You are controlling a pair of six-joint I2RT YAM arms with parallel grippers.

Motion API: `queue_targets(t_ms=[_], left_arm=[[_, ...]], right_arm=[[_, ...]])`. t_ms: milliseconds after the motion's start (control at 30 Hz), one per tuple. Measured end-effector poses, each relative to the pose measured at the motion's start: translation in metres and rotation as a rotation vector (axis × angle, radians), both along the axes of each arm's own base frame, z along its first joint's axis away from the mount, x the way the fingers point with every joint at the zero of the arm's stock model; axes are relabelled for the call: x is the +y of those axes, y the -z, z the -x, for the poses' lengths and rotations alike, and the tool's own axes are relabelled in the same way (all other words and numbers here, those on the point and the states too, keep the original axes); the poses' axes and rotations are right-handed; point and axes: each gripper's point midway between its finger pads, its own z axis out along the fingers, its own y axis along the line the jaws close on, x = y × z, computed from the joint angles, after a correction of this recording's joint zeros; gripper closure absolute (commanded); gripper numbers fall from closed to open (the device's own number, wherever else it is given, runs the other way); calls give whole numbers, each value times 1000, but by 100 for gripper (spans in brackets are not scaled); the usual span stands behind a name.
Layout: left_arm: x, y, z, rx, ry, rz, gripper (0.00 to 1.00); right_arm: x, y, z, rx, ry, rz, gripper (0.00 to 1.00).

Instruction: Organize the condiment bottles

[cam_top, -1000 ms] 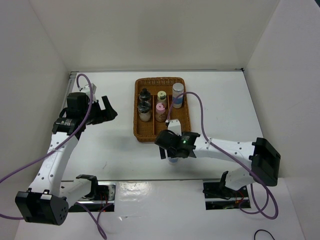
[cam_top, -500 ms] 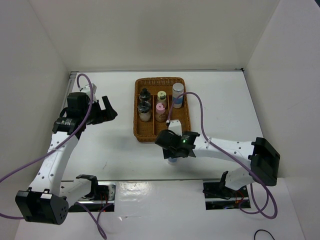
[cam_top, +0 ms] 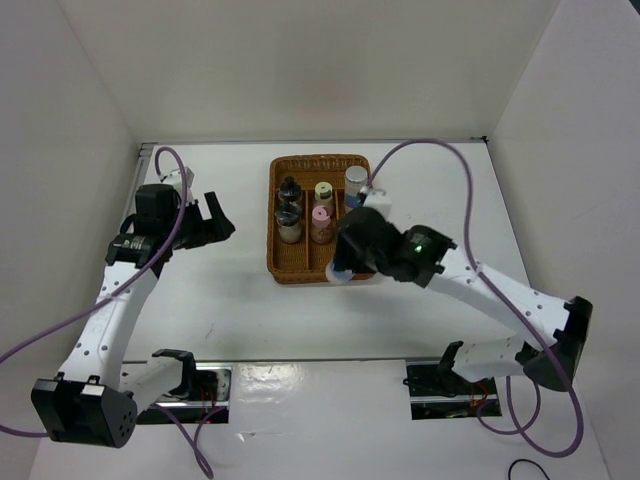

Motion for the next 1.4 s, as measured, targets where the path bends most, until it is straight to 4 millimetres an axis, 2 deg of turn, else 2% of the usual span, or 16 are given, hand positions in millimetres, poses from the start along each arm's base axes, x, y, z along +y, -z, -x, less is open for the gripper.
queue_targets(t_ms=[100,200,333,467,633,833,1000,1200,1400], left_arm=[[0,3,-1,10,1,0,1],[0,7,-3,22,1,-1,1],[0,11,-5,39,1,-1,1],[-1,17,-7,60,1,-3,1],[-1,20,-19,80,2,-4,1],[-2,28,-27,109,2,-5,1],[-3,35,-32,130,6,-3,1],[-3,38,-34,142,6,-3,1],[-3,36,-37,137,6,-2,1]], right_arm=[[-28,-33,-37,-71,94,-37,53],[-62,-48,-75,-119,194,-3,53],[-94,-50,-116,-140,267,62,53],[-107,-38,-152,-125,287,106,53],[-94,-9,-184,-91,243,146,53],[-73,28,-204,-35,175,158,54],[-66,47,-215,-19,154,169,54],[-61,59,-224,-20,150,169,54],[-63,76,-222,-4,146,187,50]])
